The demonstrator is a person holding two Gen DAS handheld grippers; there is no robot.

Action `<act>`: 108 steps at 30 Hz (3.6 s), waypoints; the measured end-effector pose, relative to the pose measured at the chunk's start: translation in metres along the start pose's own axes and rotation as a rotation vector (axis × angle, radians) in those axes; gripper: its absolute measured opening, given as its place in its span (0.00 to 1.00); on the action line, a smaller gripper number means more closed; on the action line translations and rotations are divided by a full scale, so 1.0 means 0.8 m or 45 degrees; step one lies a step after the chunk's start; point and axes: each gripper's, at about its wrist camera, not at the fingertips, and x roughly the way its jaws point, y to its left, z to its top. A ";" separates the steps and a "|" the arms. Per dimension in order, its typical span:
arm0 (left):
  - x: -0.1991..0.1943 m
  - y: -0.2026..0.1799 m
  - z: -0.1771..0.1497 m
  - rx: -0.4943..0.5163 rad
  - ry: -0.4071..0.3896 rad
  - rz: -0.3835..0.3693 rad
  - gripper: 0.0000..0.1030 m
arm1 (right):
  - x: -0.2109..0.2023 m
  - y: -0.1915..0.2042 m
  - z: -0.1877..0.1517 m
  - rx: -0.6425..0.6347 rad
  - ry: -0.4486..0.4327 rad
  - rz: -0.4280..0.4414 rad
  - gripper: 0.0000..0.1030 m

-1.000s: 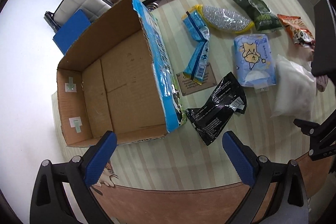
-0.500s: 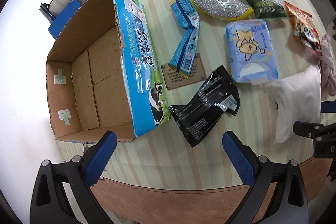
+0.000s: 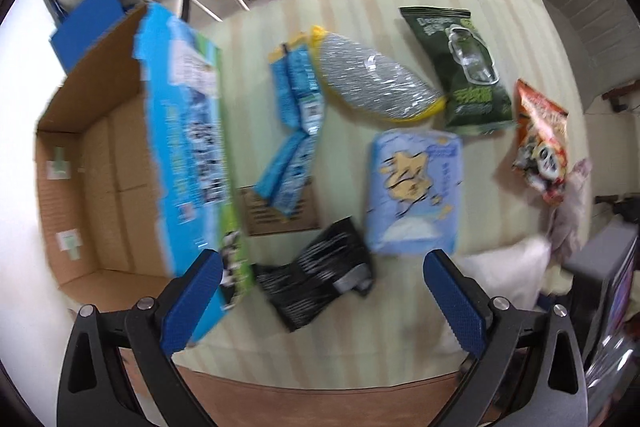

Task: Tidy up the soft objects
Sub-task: 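Grasp the white pouch with the right tool while the left tool grasps the blue cat-print pack, then carry the white pouch and blue pack with both tools over the cardboard box, then lower both items into the box and open both tools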

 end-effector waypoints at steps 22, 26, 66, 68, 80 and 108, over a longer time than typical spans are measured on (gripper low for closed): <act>0.085 -0.083 0.069 0.093 0.166 -0.153 0.87 | -0.018 -0.081 -0.022 0.182 -0.011 0.100 0.78; 0.099 -0.102 0.071 0.126 0.181 -0.075 0.87 | -0.009 -0.070 -0.022 0.185 -0.015 0.093 0.78; -0.170 0.137 -0.128 -0.246 -0.338 -0.430 0.41 | -0.191 0.063 -0.109 -0.002 -0.257 0.391 0.67; -0.182 0.176 -0.122 -0.263 -0.352 -0.445 0.41 | -0.217 0.106 -0.096 -0.064 -0.289 0.412 0.67; -0.112 0.386 -0.013 -0.363 -0.167 -0.426 0.41 | -0.211 0.371 0.056 -0.201 -0.316 0.221 0.67; 0.045 0.392 0.107 -0.215 0.083 -0.413 0.88 | -0.024 0.422 0.251 -0.104 -0.074 -0.056 0.79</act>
